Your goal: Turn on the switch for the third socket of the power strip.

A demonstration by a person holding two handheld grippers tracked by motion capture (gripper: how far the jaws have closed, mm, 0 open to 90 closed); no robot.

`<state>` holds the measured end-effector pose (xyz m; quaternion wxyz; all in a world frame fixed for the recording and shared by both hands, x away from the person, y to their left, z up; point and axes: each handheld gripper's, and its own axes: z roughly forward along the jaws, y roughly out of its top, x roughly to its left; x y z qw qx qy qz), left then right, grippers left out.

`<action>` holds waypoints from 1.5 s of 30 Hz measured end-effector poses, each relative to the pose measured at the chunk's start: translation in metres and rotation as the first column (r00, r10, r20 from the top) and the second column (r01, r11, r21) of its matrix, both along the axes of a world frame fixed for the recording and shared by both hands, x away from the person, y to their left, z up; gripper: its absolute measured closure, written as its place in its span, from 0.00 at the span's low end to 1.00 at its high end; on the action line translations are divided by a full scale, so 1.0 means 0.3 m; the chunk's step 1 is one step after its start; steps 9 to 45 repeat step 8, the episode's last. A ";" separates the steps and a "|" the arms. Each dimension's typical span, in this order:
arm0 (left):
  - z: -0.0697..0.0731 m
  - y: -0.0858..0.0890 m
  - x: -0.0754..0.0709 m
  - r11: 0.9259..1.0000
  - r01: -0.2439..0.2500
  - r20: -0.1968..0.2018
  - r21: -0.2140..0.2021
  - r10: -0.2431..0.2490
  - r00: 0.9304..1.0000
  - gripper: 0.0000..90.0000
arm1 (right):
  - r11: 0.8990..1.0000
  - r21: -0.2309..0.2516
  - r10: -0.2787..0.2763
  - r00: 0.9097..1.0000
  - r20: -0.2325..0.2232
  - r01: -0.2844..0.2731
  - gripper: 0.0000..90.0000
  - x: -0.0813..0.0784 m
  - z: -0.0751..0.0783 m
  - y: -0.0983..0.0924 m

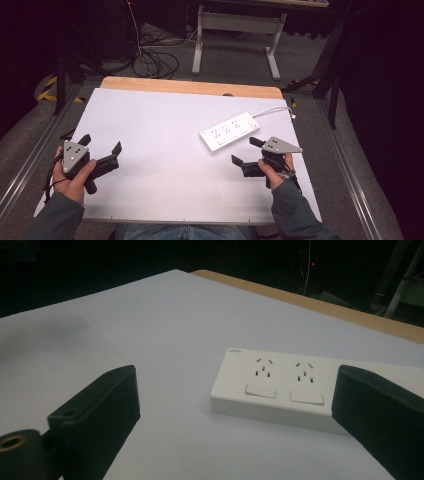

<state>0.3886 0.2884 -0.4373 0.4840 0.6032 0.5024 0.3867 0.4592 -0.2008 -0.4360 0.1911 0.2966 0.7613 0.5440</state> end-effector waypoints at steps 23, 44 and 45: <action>0.000 0.002 -0.002 1.000 -0.007 0.004 0.002 0.007 1.000 0.05 | 1.000 0.003 0.008 1.000 -0.005 -0.008 0.07 0.004 -0.003 0.003; 0.000 0.002 -0.002 1.000 -0.007 0.004 0.002 0.007 1.000 0.05 | 1.000 0.003 0.008 1.000 -0.005 -0.008 0.07 0.004 -0.003 0.003; 0.000 0.002 -0.002 1.000 -0.007 0.004 0.002 0.007 1.000 0.05 | 1.000 0.003 0.008 1.000 -0.005 -0.008 0.07 0.004 -0.003 0.003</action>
